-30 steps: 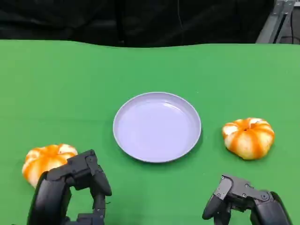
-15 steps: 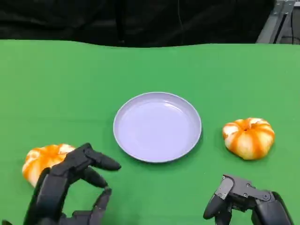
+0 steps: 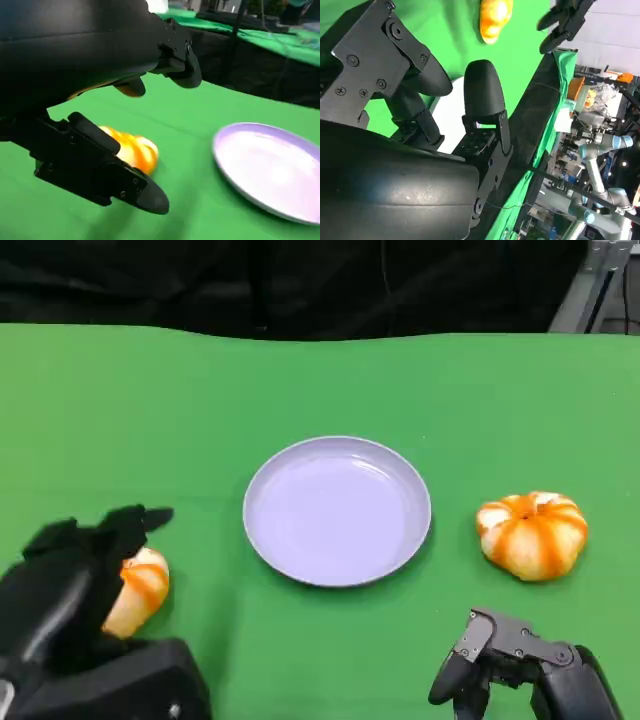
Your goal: Grasp the bread from the table and place it into the plate.
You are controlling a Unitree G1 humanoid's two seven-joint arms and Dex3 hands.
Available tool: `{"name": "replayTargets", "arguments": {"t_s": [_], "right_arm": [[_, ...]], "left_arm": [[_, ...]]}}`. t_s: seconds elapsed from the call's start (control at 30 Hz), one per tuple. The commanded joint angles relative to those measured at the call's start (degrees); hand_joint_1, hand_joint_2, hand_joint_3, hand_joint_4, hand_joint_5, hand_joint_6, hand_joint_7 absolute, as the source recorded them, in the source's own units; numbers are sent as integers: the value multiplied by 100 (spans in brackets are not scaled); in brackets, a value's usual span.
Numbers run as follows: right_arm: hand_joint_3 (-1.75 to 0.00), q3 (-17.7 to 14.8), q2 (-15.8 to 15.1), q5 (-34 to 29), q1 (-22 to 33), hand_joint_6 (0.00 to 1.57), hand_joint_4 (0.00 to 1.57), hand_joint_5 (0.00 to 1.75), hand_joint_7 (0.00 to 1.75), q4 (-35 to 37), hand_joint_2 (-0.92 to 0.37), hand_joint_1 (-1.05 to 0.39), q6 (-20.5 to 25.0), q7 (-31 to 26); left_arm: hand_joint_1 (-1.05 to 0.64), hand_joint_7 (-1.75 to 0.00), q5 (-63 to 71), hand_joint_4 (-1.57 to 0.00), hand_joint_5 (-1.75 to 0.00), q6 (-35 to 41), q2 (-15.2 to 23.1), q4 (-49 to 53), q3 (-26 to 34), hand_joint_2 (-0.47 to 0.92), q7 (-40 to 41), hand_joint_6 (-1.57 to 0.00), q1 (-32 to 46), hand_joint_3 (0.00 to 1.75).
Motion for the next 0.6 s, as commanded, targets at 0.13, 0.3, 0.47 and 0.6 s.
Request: {"name": "replayTargets", "arguments": {"t_s": [0.13, 0.3, 0.47, 0.6], "right_arm": [[-166, 5, 9, -13, -20, 81, 90, 175, 149, -39, -19, -1, 97, -43], [-164, 25, -11, -27, -7, 81, 89, 175, 148, -55, -19, -1, 68, -35], [-163, 45, -19, -48, 19, 81, 89, 175, 148, -86, -20, -1, 88, -44], [-162, 62, -39, -32, 27, 81, 89, 175, 147, -78, -20, -1, 59, -36]], "left_arm": [[-61, -30, 1215, 0, -47, 917, 223, 654, -569, 89, -613, -11, -760, 0], [-55, -24, 1558, 0, -44, 1285, 174, 1659, -916, 88, -665, -11, -1266, 0], [-52, -14, 1425, 0, -47, 1458, 134, 2775, -1151, 87, -515, -17, -1727, 0], [-52, -10, 1242, -3, -55, 1378, 71, 3866, -1302, 87, -31, -27, -2059, 0]]}}
